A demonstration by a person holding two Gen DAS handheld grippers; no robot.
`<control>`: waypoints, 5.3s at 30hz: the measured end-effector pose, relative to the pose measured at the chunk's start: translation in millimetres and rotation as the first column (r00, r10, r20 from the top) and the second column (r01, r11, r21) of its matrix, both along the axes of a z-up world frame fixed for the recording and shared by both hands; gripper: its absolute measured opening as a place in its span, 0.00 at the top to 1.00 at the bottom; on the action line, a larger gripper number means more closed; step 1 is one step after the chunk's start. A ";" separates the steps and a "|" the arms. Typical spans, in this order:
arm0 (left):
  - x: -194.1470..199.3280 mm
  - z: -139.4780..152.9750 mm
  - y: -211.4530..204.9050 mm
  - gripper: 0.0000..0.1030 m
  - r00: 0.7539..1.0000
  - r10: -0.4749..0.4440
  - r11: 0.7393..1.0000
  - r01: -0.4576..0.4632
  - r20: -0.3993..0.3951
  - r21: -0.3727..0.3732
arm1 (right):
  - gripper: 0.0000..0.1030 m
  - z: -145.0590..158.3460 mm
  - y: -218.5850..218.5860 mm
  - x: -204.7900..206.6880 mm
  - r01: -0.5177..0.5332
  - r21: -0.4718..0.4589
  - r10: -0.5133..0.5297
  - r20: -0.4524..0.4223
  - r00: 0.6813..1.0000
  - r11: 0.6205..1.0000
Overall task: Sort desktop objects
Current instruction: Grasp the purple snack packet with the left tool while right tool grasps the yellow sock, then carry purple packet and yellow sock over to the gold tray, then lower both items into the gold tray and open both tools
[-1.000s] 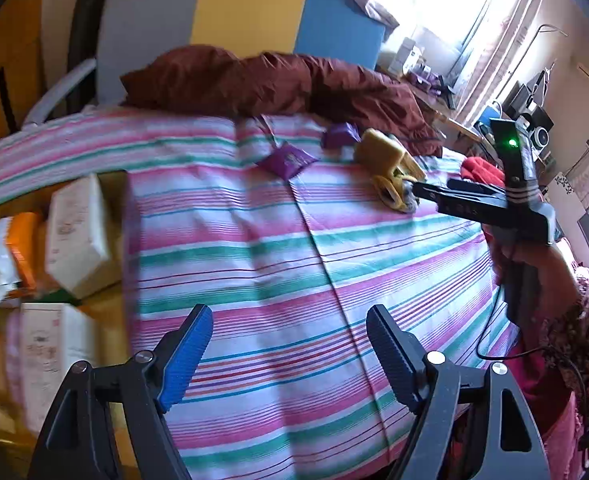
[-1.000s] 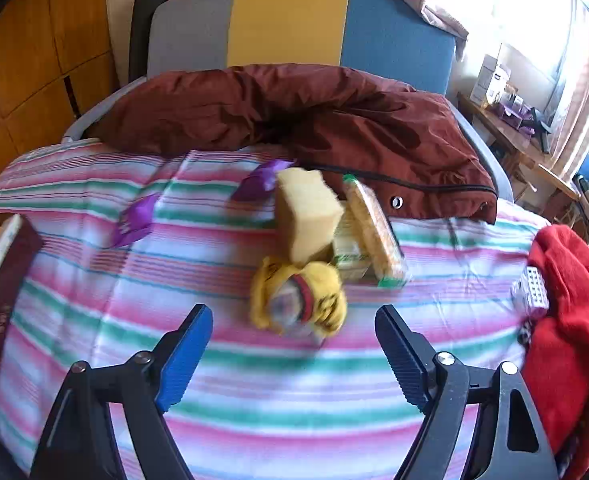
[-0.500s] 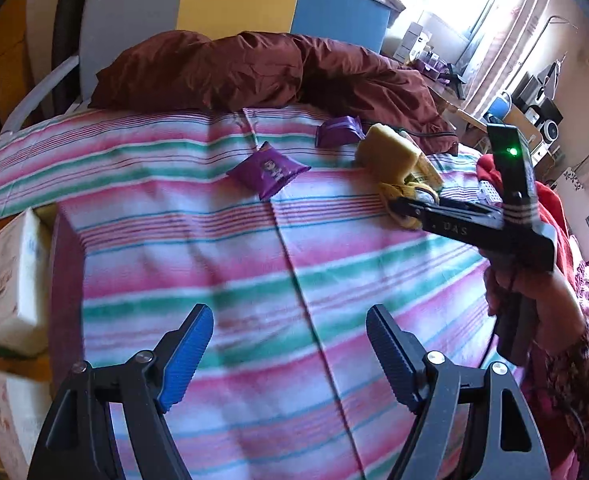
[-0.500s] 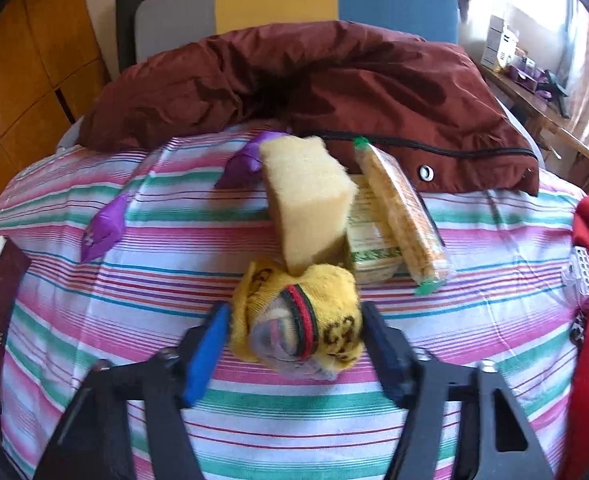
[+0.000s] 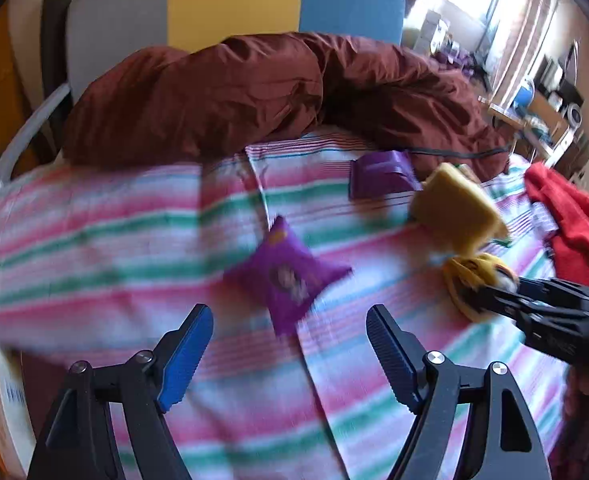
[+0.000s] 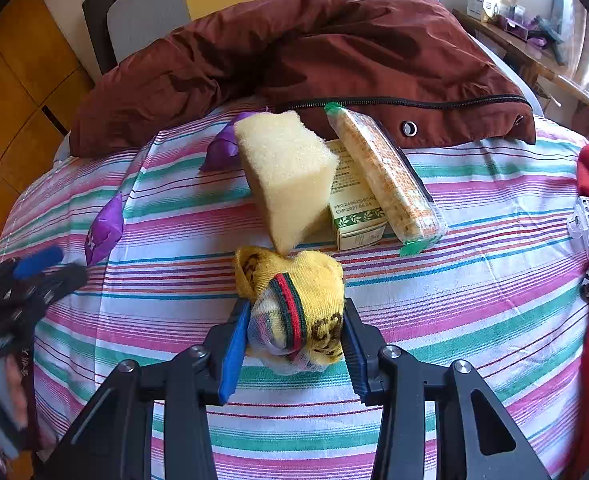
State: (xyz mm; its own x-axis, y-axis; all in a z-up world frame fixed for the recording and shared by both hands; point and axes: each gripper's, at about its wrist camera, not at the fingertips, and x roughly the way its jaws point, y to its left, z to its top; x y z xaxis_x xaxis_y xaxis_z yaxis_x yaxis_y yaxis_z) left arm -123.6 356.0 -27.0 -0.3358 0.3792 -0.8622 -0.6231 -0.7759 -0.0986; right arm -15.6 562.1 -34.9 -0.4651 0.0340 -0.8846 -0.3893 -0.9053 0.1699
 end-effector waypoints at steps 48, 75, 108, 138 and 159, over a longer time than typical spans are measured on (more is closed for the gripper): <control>70.9 -38.9 -78.6 0.37 0.991 0.130 0.948 -0.131 0.026 0.291 | 0.59 8.2 -79.6 11.7 -0.285 -0.072 0.287 0.018 0.958 0.956; 59.4 -44.8 -70.4 0.49 0.994 0.103 0.964 -0.095 -0.020 0.247 | 0.60 71.7 10.4 49.1 -0.303 -0.532 -0.116 -0.617 0.779 0.791; 163.8 29.5 -207.2 0.49 0.999 0.041 0.906 -0.040 0.007 0.422 | 0.60 28.3 -118.5 13.1 -0.444 -0.120 0.402 -0.269 0.875 0.888; 131.3 -0.1 -410.7 0.49 0.952 0.298 0.924 -0.307 0.072 0.229 | 0.58 57.1 -394.3 9.6 -0.870 0.042 0.871 -0.035 0.491 0.492; 133.2 21.5 -421.8 0.37 0.915 0.403 0.894 -0.387 -0.029 0.223 | 0.22 75.8 -374.7 1.1 -0.777 0.033 0.769 -0.183 0.613 0.628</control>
State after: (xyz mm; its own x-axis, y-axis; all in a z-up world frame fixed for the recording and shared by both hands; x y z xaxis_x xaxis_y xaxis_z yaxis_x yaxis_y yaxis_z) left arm 9.5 -65.9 -5.5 -0.5540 0.3702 -0.7457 -0.2807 -0.9263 -0.2513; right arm -14.4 187.4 40.9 -0.4358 -0.4437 -0.7831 0.4890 -0.8472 0.2078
